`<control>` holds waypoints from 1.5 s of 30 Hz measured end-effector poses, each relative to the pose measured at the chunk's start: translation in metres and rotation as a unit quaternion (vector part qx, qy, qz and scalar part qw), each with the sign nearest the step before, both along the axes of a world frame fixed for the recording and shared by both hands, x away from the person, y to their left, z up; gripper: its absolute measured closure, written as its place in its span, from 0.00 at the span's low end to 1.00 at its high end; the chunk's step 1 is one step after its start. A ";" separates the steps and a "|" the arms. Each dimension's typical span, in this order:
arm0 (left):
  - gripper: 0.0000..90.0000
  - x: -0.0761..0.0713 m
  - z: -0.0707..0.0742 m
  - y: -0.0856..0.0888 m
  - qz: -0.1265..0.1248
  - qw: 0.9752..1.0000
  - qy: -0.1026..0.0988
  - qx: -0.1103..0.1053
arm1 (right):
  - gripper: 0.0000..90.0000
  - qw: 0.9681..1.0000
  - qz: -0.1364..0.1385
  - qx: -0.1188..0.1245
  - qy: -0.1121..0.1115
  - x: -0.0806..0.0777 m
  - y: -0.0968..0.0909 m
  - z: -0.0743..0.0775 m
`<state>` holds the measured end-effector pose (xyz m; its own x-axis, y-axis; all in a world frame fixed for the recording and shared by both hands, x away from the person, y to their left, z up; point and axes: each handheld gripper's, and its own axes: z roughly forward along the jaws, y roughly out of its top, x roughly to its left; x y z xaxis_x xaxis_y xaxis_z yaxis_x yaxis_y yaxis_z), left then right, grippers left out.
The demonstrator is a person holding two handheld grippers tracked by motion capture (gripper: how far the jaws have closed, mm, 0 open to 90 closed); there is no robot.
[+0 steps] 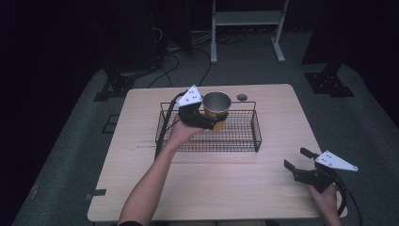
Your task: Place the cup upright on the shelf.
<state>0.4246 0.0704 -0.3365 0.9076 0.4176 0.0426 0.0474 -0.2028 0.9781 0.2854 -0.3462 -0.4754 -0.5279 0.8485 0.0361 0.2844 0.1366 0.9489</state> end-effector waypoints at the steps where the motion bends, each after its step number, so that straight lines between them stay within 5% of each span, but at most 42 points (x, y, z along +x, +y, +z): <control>1: 0.15 0.001 0.000 0.000 -0.001 1.000 0.002 -0.002 | 0.14 1.000 0.000 0.000 0.000 0.000 0.000 0.000; 18: 0.15 0.031 -0.001 -0.003 -0.003 1.000 0.014 0.001 | 0.14 1.000 0.000 0.002 0.001 0.000 0.000 0.000; 37: 0.15 0.055 -0.031 -0.018 -0.035 0.998 0.044 0.013 | 0.14 1.000 0.004 0.001 -0.001 0.000 0.000 0.000; 45: 0.15 0.062 -0.045 -0.021 -0.049 0.996 0.054 0.047 | 0.14 1.000 0.003 0.002 -0.001 0.000 0.000 0.000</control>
